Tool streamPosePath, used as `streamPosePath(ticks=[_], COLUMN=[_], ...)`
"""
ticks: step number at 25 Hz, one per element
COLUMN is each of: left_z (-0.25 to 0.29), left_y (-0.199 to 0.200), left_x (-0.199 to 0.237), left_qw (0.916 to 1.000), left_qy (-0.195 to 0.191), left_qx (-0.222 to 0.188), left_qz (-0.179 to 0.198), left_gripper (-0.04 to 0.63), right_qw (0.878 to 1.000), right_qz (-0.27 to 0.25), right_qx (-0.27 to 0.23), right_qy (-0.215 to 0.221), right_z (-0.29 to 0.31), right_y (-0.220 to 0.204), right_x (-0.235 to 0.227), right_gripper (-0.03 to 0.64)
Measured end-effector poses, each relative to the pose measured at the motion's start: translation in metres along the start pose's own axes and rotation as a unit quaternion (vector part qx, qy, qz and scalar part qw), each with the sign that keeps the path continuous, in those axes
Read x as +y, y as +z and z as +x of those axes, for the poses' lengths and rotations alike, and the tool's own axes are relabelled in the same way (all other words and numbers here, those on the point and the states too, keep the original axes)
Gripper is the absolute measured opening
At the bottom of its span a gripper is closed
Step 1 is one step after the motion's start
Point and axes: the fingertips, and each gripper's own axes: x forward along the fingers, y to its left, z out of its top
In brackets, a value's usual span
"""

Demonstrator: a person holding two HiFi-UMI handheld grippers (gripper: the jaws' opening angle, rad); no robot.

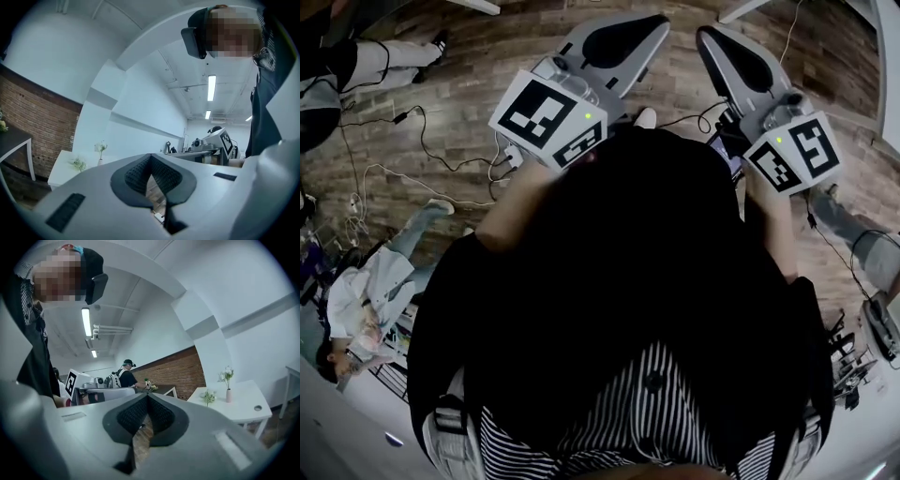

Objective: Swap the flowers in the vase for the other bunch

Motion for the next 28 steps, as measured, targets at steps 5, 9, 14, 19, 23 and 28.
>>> streamPosePath(ticks=[5,9,14,19,23,28], left_z=[0.015,0.027,0.05,0.087,0.111,0.138], left_y=[0.009,0.012,0.008,0.007,0.021,0.048], left_x=[-0.025,-0.037,-0.03,0.013,0.057,0.099], left_qw=[0.9992,0.9983,0.9967,0.9967,0.9961,0.9931], left_qy=[-0.039,-0.055,-0.079,-0.08,-0.086,-0.117], left_qx=[-0.002,0.012,0.016,0.013,0.013,0.011], left_qz=[-0.003,0.019,0.007,-0.009,-0.014,-0.001], left_gripper=[0.006,0.006,0.006,0.006,0.006,0.006], right_qw=[0.999,0.998,0.997,0.996,0.995,0.994], right_qz=[-0.006,-0.011,-0.003,0.009,-0.004,-0.005], right_qx=[-0.027,-0.028,-0.028,-0.029,-0.024,-0.018], right_qy=[-0.025,-0.049,-0.078,-0.083,-0.099,-0.104], right_z=[-0.03,-0.054,-0.066,-0.04,-0.005,0.042], right_y=[0.014,0.02,0.022,0.027,0.044,0.067], right_x=[-0.008,-0.022,-0.059,-0.099,-0.121,-0.147], right_gripper=[0.003,0.003,0.003,0.002,0.003,0.003])
